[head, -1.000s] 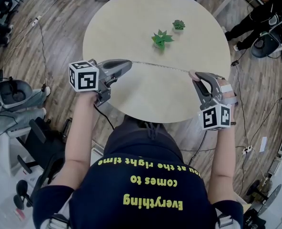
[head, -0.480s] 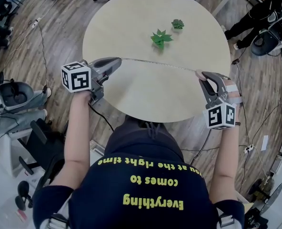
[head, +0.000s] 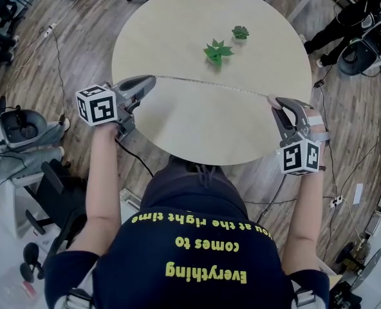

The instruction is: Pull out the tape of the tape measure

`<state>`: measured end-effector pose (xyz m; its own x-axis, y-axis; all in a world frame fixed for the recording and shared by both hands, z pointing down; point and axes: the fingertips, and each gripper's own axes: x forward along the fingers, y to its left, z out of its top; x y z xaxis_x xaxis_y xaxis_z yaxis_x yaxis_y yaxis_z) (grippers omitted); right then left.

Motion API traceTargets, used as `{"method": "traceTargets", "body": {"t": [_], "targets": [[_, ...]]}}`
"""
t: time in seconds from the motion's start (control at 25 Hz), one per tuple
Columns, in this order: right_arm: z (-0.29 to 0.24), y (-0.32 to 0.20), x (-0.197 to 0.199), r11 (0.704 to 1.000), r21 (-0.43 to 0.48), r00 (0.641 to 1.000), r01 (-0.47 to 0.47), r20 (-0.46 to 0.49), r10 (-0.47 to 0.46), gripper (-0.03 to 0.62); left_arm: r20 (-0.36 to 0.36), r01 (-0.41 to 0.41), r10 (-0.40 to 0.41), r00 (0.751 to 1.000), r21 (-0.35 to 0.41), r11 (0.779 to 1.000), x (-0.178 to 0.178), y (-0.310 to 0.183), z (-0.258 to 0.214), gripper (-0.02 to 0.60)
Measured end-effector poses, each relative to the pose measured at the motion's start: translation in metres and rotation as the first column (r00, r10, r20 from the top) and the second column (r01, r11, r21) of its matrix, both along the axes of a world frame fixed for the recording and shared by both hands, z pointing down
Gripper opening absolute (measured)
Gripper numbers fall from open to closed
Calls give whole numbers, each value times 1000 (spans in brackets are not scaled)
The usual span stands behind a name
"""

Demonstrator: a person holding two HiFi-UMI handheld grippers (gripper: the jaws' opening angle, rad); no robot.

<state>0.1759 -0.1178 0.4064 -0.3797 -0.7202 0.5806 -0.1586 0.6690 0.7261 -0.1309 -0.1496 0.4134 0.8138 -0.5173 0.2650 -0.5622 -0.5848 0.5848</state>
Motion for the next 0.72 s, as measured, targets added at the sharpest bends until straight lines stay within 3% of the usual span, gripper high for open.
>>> {"method": "traceTargets", "body": {"t": [0.72], "targets": [[-1, 5, -2, 1000, 0, 1000, 1, 2, -1, 83, 21, 69, -70, 997, 9, 998, -21, 5, -2, 8]]}}
